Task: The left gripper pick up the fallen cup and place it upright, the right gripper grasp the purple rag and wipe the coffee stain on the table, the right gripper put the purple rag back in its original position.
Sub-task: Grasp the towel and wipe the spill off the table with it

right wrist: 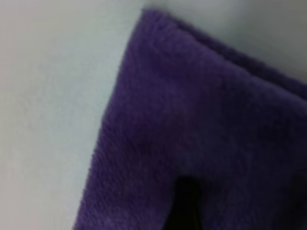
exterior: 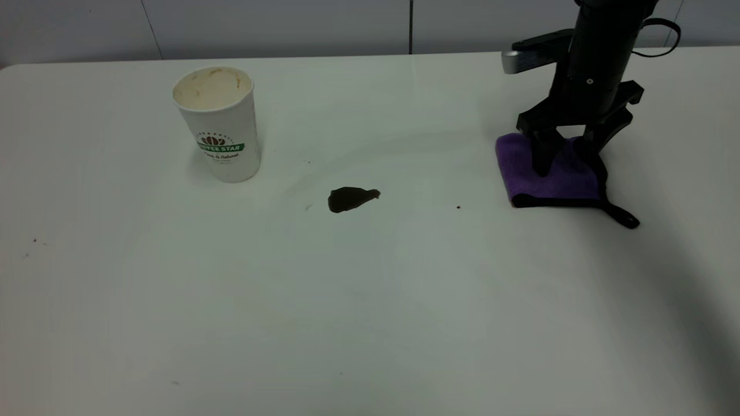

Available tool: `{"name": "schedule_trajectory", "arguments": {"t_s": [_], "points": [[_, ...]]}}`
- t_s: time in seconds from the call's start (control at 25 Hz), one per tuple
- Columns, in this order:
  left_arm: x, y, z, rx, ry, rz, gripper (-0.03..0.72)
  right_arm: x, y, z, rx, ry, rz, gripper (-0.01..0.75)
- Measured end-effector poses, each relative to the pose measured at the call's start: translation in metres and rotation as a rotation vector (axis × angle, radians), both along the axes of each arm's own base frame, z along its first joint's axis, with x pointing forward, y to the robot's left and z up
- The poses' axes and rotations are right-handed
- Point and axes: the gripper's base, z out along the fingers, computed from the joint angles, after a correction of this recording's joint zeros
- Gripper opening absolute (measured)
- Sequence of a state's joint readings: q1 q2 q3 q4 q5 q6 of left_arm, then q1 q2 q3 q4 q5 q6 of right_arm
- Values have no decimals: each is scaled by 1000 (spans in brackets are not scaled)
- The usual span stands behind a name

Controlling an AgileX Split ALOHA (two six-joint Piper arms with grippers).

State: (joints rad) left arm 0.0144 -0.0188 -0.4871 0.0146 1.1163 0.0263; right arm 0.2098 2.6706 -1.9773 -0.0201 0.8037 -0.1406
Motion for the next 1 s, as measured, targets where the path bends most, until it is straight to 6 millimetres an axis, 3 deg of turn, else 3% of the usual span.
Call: {"name": "schedule_trajectory", "arguments": {"t_s": [0.12, 0.2, 0.28, 0.4, 0.48, 0.64, 0.88, 1.0], "points": [[0, 0, 0, 0, 0, 0, 240, 0, 1, -4, -3, 3, 5, 677], [0, 0, 0, 0, 0, 0, 240, 0, 2, -6, 3, 10, 0, 608], [0, 0, 0, 0, 0, 0, 240, -1, 3, -7, 19, 18, -9, 472], [0, 0, 0, 0, 0, 0, 240, -2, 8, -8, 60, 27, -21, 188], [0, 0, 0, 0, 0, 0, 240, -1, 11, -5, 91, 29, -2, 90], [0, 0, 0, 0, 0, 0, 240, 3, 35, 6, 187, 30, 41, 83], [0, 0, 0, 0, 0, 0, 240, -3, 127, 54, 257, -43, 211, 83], [0, 0, 0, 0, 0, 0, 240, -18, 166, 62, 259, -63, 274, 83]]}}
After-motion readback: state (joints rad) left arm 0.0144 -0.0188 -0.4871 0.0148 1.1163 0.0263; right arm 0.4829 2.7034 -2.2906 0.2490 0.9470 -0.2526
